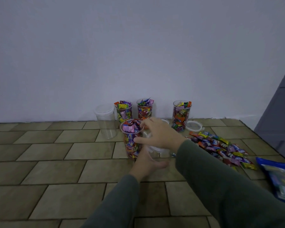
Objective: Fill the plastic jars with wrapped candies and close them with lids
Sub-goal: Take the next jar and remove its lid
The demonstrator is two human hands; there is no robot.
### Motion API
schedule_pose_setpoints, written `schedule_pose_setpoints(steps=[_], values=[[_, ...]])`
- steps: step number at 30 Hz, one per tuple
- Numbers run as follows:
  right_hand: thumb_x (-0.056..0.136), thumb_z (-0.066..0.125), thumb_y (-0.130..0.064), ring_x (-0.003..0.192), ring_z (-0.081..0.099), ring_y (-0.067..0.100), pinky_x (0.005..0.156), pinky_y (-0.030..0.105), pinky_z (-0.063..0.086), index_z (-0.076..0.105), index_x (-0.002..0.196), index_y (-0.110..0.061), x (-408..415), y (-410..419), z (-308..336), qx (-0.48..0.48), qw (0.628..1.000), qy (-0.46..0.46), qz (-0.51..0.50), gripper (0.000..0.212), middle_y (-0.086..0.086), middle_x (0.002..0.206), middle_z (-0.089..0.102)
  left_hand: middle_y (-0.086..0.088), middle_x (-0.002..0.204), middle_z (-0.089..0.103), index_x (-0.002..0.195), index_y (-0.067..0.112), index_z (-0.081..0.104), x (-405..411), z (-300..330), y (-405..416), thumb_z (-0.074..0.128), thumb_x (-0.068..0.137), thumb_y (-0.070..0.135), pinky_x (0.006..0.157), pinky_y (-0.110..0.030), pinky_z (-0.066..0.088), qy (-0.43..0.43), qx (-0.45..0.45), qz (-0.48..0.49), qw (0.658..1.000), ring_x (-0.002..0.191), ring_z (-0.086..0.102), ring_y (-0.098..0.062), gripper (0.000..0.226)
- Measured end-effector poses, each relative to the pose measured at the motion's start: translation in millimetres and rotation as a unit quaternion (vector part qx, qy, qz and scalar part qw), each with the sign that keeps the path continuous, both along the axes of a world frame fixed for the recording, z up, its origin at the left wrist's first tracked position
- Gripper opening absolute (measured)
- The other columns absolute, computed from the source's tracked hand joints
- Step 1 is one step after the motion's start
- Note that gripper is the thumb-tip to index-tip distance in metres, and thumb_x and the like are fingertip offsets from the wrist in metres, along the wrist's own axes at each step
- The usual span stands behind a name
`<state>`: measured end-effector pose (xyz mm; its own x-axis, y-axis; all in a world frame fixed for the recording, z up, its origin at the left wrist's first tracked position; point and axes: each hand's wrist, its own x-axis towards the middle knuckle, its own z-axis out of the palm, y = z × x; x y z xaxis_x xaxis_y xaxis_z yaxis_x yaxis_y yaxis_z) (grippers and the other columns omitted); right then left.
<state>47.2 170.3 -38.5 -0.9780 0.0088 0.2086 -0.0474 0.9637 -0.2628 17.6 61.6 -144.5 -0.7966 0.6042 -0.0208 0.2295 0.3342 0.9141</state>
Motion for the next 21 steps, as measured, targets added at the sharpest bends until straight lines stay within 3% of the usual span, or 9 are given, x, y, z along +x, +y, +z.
schedule_pose_setpoints(steps=[2, 4, 6, 9, 12, 14, 17, 19, 21], values=[[0.069, 0.053, -0.083, 0.108, 0.044, 0.007, 0.094, 0.031, 0.038, 0.049, 0.128, -0.032, 22, 8, -3, 0.013, 0.997, 0.056, 0.050, 0.077, -0.012, 0.117, 0.049, 0.003, 0.098, 0.068, 0.107, 0.025, 0.063, 2, -1, -2, 0.092, 0.056, 0.040, 0.080, -0.020, 0.050, -0.035, -0.007, 0.003, 0.999, 0.096, 0.064, -0.008, 0.061], [0.065, 0.058, -0.082, 0.112, 0.041, 0.005, 0.096, 0.027, 0.030, 0.047, 0.131, -0.037, 42, 19, -6, 0.021, 0.994, 0.080, 0.070, 0.081, -0.015, 0.120, 0.047, 0.009, 0.111, 0.066, 0.117, 0.030, 0.059, 0, -5, -1, 0.092, 0.060, 0.031, 0.087, -0.020, 0.049, -0.051, 0.026, -0.012, 0.998, 0.105, 0.063, -0.003, 0.066], [0.066, 0.061, -0.078, 0.113, 0.043, 0.006, 0.094, 0.026, 0.030, 0.053, 0.127, -0.036, 53, 29, -12, 0.029, 0.990, 0.119, 0.066, 0.076, -0.012, 0.122, 0.051, 0.012, 0.119, 0.063, 0.128, 0.029, 0.051, -3, -8, 2, 0.092, 0.060, 0.022, 0.091, -0.021, 0.049, -0.028, 0.052, -0.020, 0.998, 0.111, 0.061, -0.004, 0.080], [0.075, 0.057, -0.073, 0.107, 0.050, 0.006, 0.093, 0.025, 0.040, 0.069, 0.113, -0.025, 56, 37, -25, -0.017, 0.977, 0.195, 0.083, 0.062, -0.008, 0.113, 0.060, 0.009, 0.112, 0.061, 0.128, 0.023, 0.049, -10, -11, 7, 0.093, 0.058, 0.025, 0.093, -0.025, 0.050, -0.012, 0.038, -0.008, 0.999, 0.113, 0.061, -0.013, 0.082], [0.080, 0.059, -0.065, 0.109, 0.052, 0.005, 0.096, 0.016, 0.039, 0.071, 0.111, -0.022, 55, 39, -37, -0.051, 0.970, 0.222, 0.091, 0.055, -0.007, 0.114, 0.061, 0.010, 0.109, 0.059, 0.131, 0.018, 0.047, -14, -15, 8, 0.093, 0.056, 0.027, 0.100, -0.035, 0.049, -0.002, 0.020, -0.007, 1.000, 0.114, 0.060, -0.016, 0.089], [0.080, 0.066, -0.056, 0.108, 0.055, 0.003, 0.095, 0.016, 0.041, 0.070, 0.110, -0.019, 55, 39, -41, -0.087, 0.963, 0.242, 0.074, 0.048, -0.009, 0.114, 0.063, 0.010, 0.111, 0.058, 0.134, 0.018, 0.044, -12, -12, 8, 0.093, 0.055, 0.029, 0.100, -0.034, 0.049, 0.005, 0.029, -0.008, 1.000, 0.115, 0.059, -0.016, 0.094], [0.086, 0.062, -0.046, 0.092, 0.058, -0.006, 0.079, 0.007, 0.042, 0.070, 0.108, -0.018, 55, 39, -34, -0.198, 0.940, 0.277, 0.002, 0.037, -0.017, 0.100, 0.064, 0.011, 0.122, 0.052, 0.142, 0.026, 0.032, -7, -7, 5, 0.091, 0.053, 0.040, 0.101, -0.028, 0.045, 0.002, 0.074, -0.036, 0.997, 0.119, 0.053, -0.010, 0.108], [0.093, 0.059, -0.040, 0.081, 0.060, -0.006, 0.069, 0.007, 0.042, 0.069, 0.108, -0.021, 55, 41, -26, -0.272, 0.917, 0.287, -0.061, 0.026, -0.019, 0.089, 0.065, 0.009, 0.126, 0.049, 0.145, 0.028, 0.027, -4, -3, 3, 0.090, 0.048, 0.048, 0.105, -0.032, 0.044, -0.002, 0.094, -0.039, 0.995, 0.121, 0.050, -0.009, 0.117], [0.097, 0.053, -0.034, 0.076, 0.062, -0.004, 0.063, 0.010, 0.046, 0.068, 0.105, -0.024, 57, 44, -24, -0.326, 0.886, 0.304, -0.127, 0.020, -0.014, 0.085, 0.067, 0.009, 0.125, 0.049, 0.142, 0.029, 0.031, -2, -1, 3, 0.089, 0.049, 0.048, 0.105, -0.031, 0.043, 0.008, 0.100, -0.032, 0.994, 0.121, 0.050, -0.010, 0.111]])
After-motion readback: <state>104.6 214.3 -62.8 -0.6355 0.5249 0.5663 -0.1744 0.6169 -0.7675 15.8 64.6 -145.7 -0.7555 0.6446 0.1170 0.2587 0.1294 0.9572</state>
